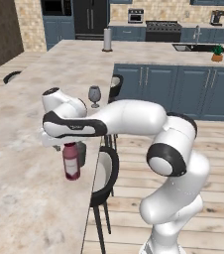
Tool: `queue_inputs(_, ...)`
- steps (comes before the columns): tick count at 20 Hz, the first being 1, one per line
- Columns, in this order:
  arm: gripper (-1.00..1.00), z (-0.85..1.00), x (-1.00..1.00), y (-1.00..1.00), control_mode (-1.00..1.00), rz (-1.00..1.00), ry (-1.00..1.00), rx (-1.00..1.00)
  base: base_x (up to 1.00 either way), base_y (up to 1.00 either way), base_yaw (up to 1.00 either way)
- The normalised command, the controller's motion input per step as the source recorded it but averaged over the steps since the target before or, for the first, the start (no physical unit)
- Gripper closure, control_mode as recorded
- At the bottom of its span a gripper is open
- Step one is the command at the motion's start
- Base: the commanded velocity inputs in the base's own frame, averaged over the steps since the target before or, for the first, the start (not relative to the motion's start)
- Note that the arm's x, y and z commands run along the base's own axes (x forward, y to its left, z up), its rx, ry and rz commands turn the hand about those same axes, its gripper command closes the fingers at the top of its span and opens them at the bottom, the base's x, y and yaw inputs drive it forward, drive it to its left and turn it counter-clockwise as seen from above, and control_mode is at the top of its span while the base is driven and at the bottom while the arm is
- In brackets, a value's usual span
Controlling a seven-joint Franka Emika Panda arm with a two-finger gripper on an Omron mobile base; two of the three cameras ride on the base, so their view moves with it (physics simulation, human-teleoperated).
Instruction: There is a wine glass and glass cup on the dining counter. Place the wine bottle next to the wine glass and the juice bottle next to the glass cup.
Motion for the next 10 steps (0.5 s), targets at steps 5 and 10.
queue_inputs(5, -1.00, 0.09, -0.12, 0.00, -1.00, -0.05, 0.00, 0.00, 0.00, 0.00, 0.00)
queue_inputs(10, -1.00, 0.10, -0.17, 0.00, -1.00, -0.05, 0.00, 0.00, 0.00, 0.00, 0.00)
